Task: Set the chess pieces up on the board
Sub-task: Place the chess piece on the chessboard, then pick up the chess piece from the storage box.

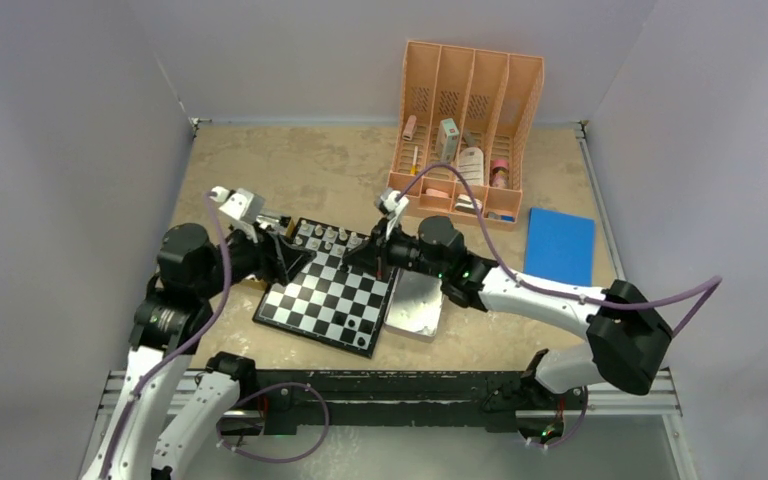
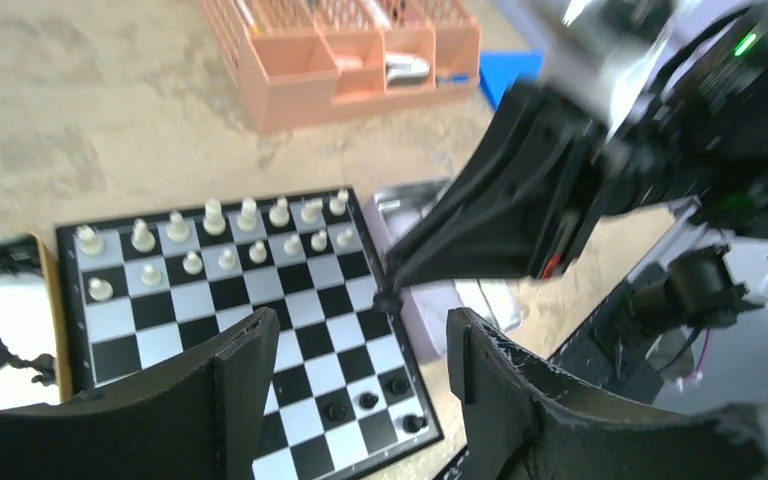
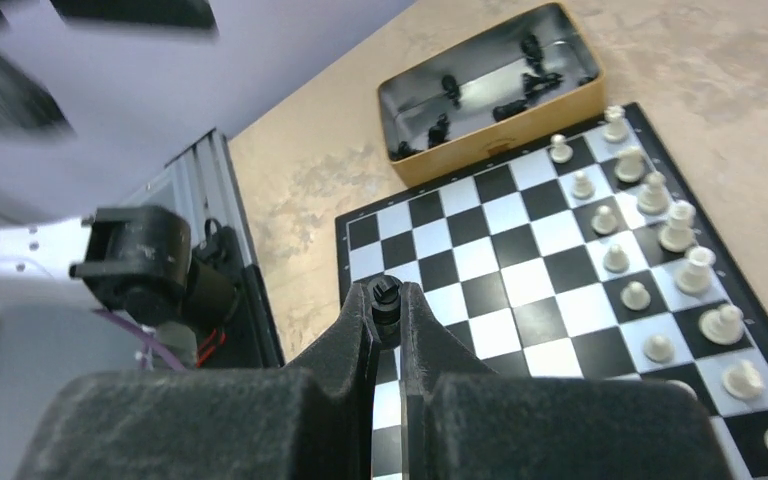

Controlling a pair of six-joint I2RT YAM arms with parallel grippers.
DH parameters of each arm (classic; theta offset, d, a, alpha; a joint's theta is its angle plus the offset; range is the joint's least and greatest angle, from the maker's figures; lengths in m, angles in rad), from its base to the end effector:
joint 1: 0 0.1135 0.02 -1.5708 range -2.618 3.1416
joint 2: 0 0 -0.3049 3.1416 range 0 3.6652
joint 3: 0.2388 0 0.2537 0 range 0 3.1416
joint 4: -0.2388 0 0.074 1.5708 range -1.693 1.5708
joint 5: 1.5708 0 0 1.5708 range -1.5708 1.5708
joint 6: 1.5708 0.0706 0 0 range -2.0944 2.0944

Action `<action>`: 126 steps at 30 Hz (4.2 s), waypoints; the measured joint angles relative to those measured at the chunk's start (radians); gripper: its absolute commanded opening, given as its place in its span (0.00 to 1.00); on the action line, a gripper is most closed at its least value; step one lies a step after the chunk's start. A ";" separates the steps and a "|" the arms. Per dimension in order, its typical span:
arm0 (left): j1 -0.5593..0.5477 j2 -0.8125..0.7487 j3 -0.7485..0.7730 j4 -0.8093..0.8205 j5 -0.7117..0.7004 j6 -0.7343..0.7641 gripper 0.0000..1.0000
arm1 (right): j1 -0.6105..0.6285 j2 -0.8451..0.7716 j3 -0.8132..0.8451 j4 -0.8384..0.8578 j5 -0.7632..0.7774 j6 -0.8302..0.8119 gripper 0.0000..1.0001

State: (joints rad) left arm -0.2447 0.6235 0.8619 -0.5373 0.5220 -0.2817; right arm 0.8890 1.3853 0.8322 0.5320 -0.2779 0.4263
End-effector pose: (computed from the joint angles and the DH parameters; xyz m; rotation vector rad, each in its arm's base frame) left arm 0.1147 -0.0649 0.3682 0.3358 1.8862 -0.8458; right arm 0.2036 0.2816 0.3317 -0.6238 1.6206 1.2201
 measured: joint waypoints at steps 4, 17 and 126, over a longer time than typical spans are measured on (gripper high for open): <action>0.000 -0.074 0.089 -0.034 -0.050 -0.034 0.62 | 0.106 0.032 -0.027 0.076 0.035 -0.117 0.06; 0.000 -0.122 0.453 -0.197 -0.230 -0.138 0.70 | 0.290 0.375 0.028 0.238 0.076 -0.415 0.08; 0.223 0.967 0.276 0.079 -0.548 0.232 0.44 | 0.350 -0.470 -0.270 0.031 0.506 -0.237 0.88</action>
State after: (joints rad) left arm -0.0216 1.5902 1.1381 -0.4580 -0.0261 -0.0502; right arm 1.2388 0.9157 0.5617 0.5629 0.2279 0.1890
